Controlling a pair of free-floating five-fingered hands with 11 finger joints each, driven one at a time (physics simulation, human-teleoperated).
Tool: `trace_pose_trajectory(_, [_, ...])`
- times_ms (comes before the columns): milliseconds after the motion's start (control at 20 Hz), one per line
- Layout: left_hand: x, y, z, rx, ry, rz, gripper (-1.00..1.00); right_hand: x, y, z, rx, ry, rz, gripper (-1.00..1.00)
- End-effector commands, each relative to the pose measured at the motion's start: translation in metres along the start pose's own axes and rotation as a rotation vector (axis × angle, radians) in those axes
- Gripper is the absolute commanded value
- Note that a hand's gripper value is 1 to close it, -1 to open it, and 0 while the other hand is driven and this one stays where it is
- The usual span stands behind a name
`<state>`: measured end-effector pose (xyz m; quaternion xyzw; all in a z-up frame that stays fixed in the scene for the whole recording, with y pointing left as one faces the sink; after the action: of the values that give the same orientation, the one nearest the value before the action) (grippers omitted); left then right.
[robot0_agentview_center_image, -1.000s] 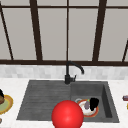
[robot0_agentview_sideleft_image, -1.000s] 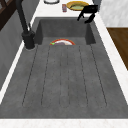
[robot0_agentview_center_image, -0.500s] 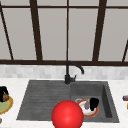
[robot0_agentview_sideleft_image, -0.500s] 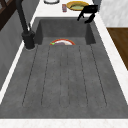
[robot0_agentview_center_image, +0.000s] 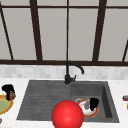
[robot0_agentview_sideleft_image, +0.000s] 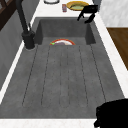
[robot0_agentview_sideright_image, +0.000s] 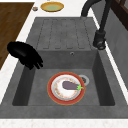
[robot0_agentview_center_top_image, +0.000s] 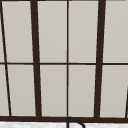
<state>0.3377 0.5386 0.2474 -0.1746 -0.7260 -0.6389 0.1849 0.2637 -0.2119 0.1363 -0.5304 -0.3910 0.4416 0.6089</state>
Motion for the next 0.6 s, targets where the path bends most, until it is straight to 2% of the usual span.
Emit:
trace_pose_trajectory(0, [0.004,0.004,-0.029,-0.020,0.011,-0.001,1.00,0.000,0.000,0.000,0.000,0.000,0.000,0.00])
trace_pose_trajectory(100, [0.006,0.004,-0.045,-0.012,0.007,0.000,1.00,0.000,0.000,0.000,0.000,0.000,0.000,0.00])
trace_pose_trajectory(550, [0.013,0.002,-0.114,-0.025,0.017,0.000,1.00,0.000,0.000,0.000,0.000,0.000,0.000,0.00])
